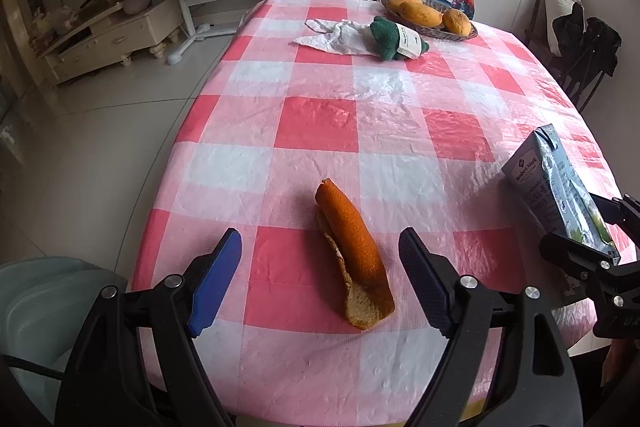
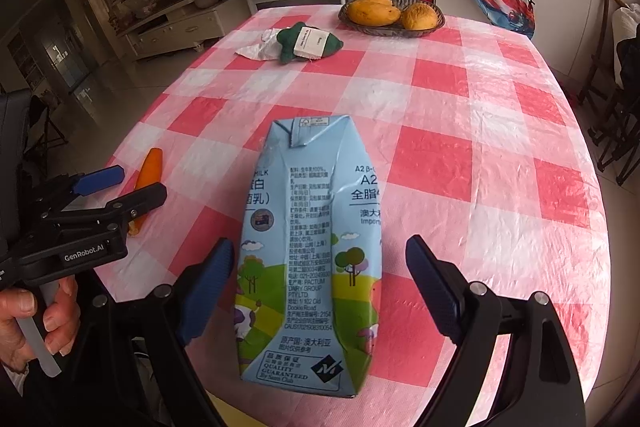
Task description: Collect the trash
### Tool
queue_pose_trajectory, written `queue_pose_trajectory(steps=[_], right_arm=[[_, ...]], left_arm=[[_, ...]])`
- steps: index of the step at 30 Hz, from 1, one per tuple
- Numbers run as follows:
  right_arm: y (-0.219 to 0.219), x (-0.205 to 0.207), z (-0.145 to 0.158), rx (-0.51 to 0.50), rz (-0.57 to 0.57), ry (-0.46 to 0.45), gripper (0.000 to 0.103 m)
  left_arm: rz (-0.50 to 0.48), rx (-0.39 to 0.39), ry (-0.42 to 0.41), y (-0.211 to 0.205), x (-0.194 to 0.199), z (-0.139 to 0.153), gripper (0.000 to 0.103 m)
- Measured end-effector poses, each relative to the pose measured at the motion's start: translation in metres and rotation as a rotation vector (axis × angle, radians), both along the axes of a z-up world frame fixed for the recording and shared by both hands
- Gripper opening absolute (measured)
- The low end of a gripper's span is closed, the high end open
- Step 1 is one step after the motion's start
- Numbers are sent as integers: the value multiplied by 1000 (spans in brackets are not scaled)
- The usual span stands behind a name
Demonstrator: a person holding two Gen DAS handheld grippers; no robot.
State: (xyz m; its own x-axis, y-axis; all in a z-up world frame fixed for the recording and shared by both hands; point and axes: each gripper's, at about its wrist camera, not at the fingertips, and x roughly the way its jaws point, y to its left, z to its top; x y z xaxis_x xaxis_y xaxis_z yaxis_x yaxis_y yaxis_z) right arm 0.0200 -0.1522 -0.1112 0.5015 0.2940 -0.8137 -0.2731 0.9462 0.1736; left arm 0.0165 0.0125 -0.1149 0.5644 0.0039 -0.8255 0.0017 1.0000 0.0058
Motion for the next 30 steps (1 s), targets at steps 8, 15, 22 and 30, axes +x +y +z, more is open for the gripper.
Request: queue_pose_trajectory(steps=[8, 15, 22, 30], right_arm=[[3, 0, -2, 0, 11, 9, 81], [4, 0, -4, -6, 18, 17, 72], [2, 0, -3, -4, 15, 14, 61], [0, 0, 2, 6, 14, -15, 61]], left_arm=[[5, 21, -1, -2, 1, -2, 71], [-31, 25, -22, -7, -1, 1, 21], [-51, 10, -50, -10, -6, 7, 17], [-41, -6, -58, -7, -7, 12, 17]])
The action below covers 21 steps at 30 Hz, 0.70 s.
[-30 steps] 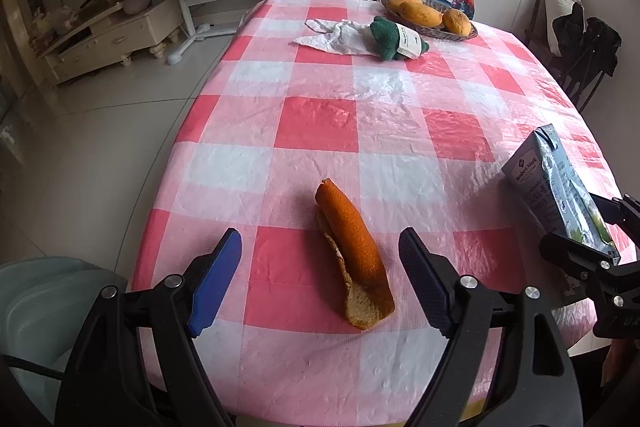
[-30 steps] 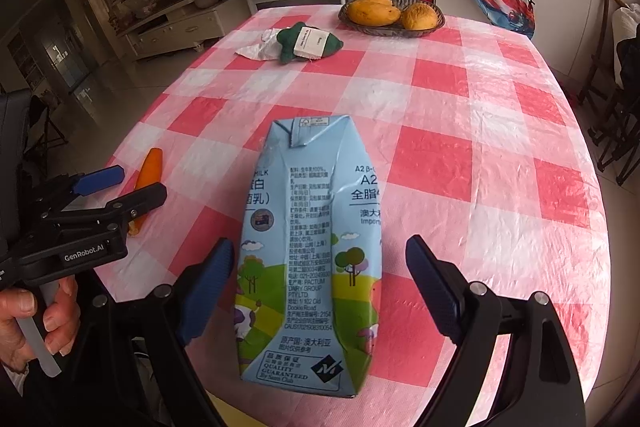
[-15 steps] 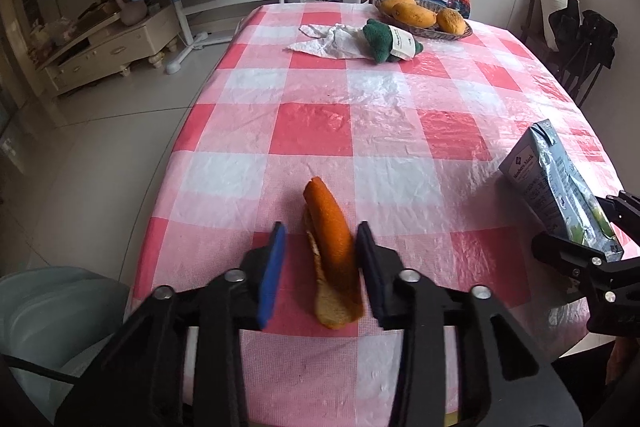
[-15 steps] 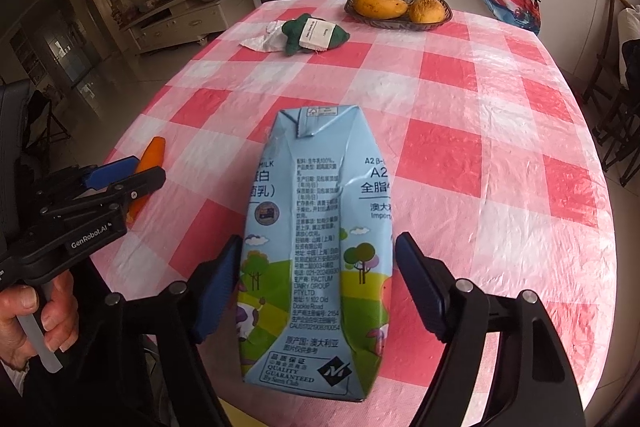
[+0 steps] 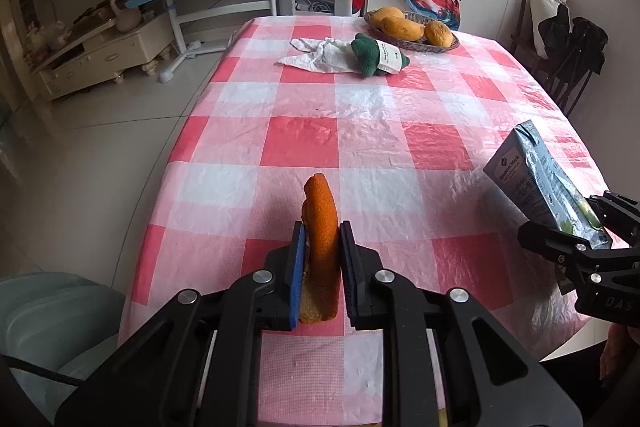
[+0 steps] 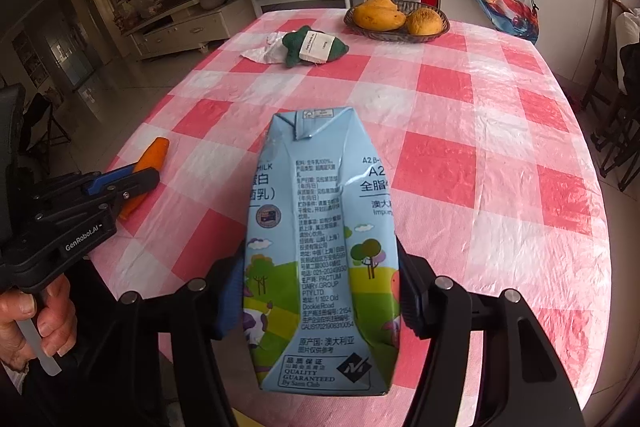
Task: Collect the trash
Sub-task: 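Hold the peel in the left gripper and the carton in the right gripper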
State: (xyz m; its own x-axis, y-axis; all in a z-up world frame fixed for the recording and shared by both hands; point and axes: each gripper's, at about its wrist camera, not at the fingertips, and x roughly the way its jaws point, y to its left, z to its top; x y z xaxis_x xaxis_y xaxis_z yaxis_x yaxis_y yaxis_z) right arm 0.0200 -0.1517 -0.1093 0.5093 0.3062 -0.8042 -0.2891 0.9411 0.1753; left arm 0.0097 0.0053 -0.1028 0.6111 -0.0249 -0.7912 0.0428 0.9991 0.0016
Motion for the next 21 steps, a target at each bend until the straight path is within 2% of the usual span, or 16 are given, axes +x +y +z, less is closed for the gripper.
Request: queue_pose_trajectory(steps=[21], right_arm=[[0, 0, -1, 1, 12, 1, 61]], left_arm=[[1, -7, -2, 1, 0, 1, 17]])
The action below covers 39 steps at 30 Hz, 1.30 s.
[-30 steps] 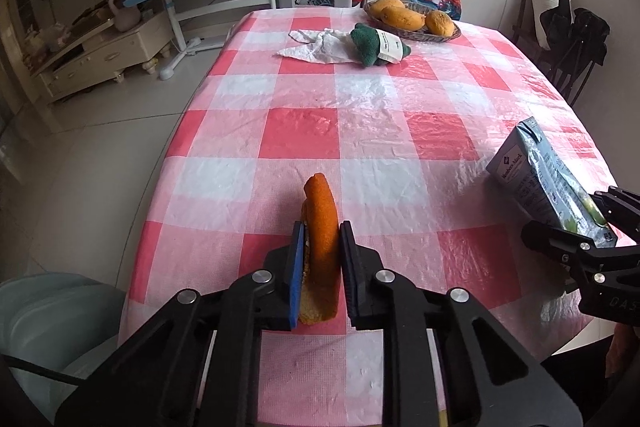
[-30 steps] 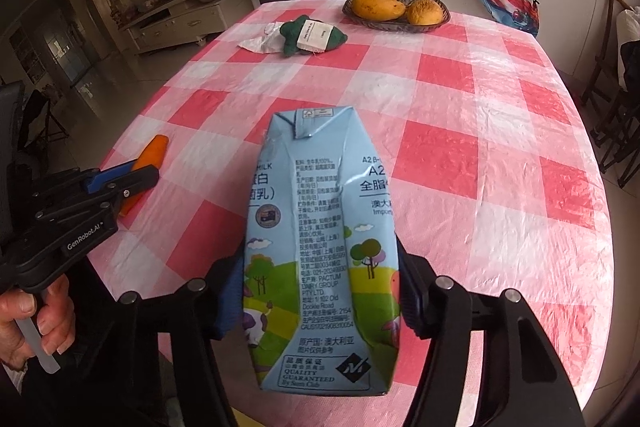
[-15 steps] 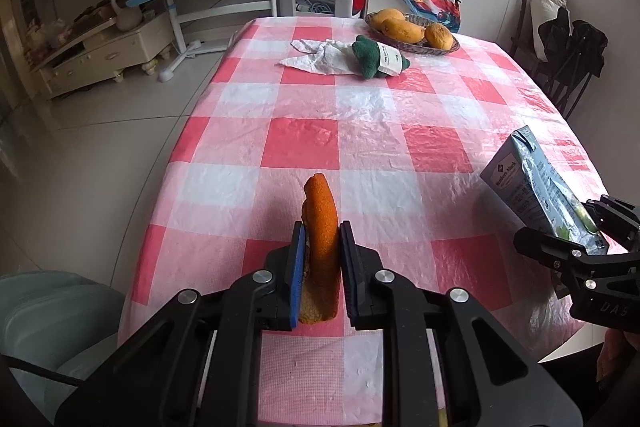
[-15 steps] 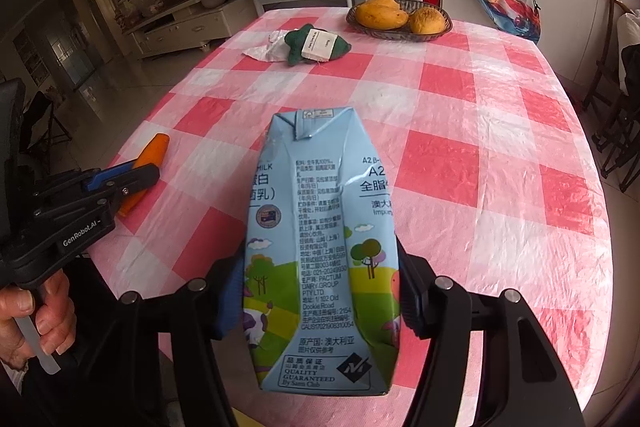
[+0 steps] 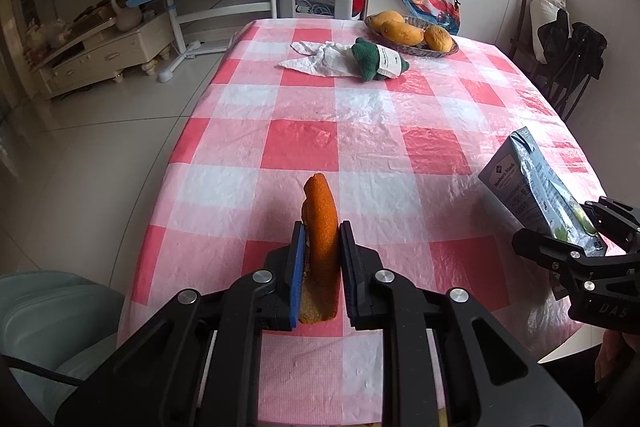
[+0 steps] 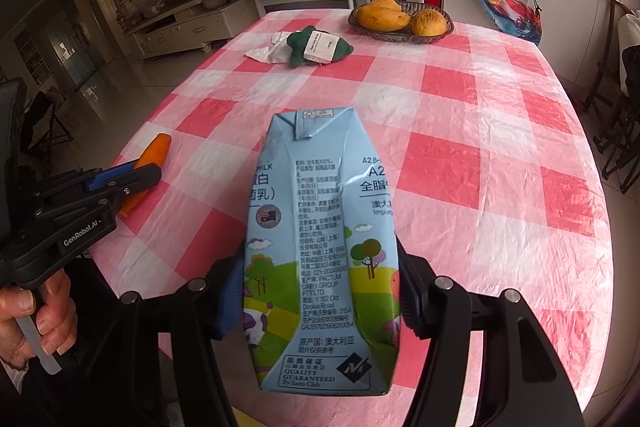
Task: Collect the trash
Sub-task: 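Hold the peel in the left gripper and the carton in the right gripper, then carry the peel and blue carton over the yellow basin and open both grippers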
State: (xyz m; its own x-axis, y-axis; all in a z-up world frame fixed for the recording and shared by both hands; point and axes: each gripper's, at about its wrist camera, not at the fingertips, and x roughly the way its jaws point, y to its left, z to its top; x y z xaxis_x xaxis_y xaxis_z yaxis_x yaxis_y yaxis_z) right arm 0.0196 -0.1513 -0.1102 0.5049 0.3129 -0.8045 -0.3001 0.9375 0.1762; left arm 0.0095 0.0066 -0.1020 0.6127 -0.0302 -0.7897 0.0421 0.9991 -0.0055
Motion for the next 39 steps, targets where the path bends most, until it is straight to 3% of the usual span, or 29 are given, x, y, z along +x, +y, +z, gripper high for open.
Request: queue_pose_trajectory(steps=[39], right_arm=[[2, -3, 2, 11, 6, 1, 61]], left_arm=[[5, -18, -13, 5, -2, 11, 17]])
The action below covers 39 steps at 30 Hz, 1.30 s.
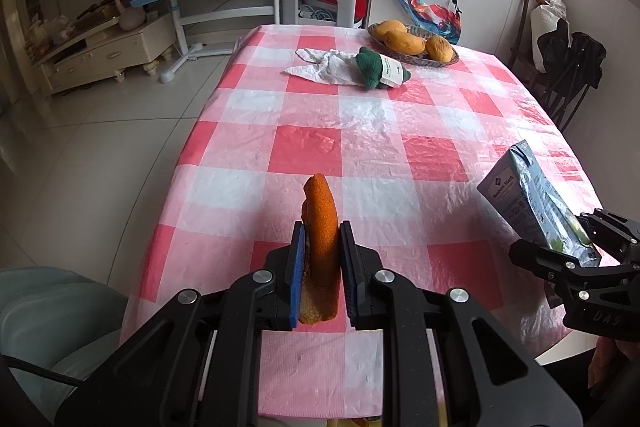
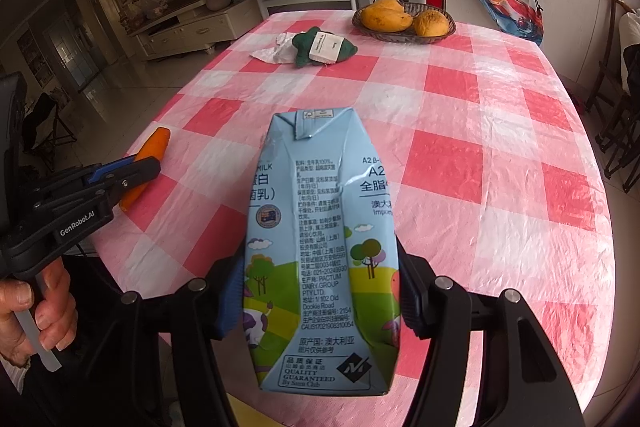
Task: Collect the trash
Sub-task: 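Carry the peel and blue carton over the yellow basin and open both grippers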
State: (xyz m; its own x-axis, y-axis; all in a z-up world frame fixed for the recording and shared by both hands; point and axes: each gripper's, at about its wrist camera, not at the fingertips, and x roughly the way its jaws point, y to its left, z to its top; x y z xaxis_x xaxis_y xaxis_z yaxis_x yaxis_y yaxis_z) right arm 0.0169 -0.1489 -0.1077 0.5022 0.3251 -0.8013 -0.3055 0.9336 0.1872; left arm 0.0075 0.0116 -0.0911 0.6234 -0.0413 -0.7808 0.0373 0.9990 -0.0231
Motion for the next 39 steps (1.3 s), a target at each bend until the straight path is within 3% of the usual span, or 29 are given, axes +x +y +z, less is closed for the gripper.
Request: queue_pose_trajectory(steps=[9, 25, 34, 39], right_arm=[[3, -17, 2, 55, 0, 4, 61], [28, -104, -2, 164, 73, 59, 61], [45, -135, -17, 115, 129, 122, 61], [42, -131, -30, 65, 89, 176, 68]], left_arm=[[16, -27, -30, 12, -9, 12, 17], [35, -43, -65, 25, -46, 21, 17], [23, -54, -86, 28, -76, 26, 17], [6, -51, -83, 26, -98, 24, 17]])
